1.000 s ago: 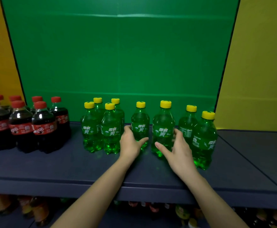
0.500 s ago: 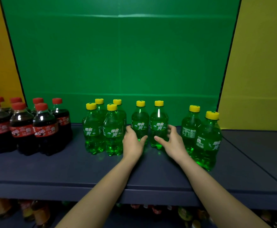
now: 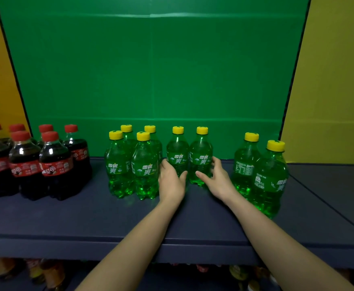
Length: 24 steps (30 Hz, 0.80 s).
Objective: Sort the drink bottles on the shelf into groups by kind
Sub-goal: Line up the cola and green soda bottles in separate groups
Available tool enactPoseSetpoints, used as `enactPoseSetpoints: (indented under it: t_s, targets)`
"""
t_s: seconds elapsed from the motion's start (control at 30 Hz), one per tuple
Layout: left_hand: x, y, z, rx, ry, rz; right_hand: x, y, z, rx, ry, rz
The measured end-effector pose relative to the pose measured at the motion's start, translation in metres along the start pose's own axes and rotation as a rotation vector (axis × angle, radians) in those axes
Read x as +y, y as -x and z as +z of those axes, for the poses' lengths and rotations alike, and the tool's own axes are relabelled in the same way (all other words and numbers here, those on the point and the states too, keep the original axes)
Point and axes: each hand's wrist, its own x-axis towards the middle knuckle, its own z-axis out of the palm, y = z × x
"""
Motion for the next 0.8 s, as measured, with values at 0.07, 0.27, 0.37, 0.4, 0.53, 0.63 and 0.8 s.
enactPoseSetpoints:
  t_s: [0.07,0.27,0.37,0.4,0.53,0.63,0.8]
  targets:
    - [-0.001,0.000,0.000,-0.003,-0.001,0.002,0.002,-0.001,0.002,0.003,0.004,0.000]
    - [-0.002,0.002,0.000,-0.016,0.005,0.010,0.001,0.004,0.003,0.014,0.087,-0.022]
    - [-0.002,0.007,-0.002,-0.109,-0.004,-0.003,-0.004,0.012,-0.002,-0.034,0.120,-0.042]
    - [-0.002,0.010,-0.004,-0.149,-0.003,0.001,-0.006,0.017,-0.006,-0.060,0.137,-0.051]
    - [-0.002,0.030,-0.012,-0.264,0.050,0.058,-0.007,0.051,-0.027,-0.140,0.151,-0.099]
    - [-0.002,0.047,-0.016,-0.297,0.040,0.171,-0.004,0.087,-0.051,-0.156,0.115,-0.132]
    - [0.010,0.062,-0.005,-0.340,-0.042,0.429,0.003,0.132,-0.095,-0.029,0.008,-0.209]
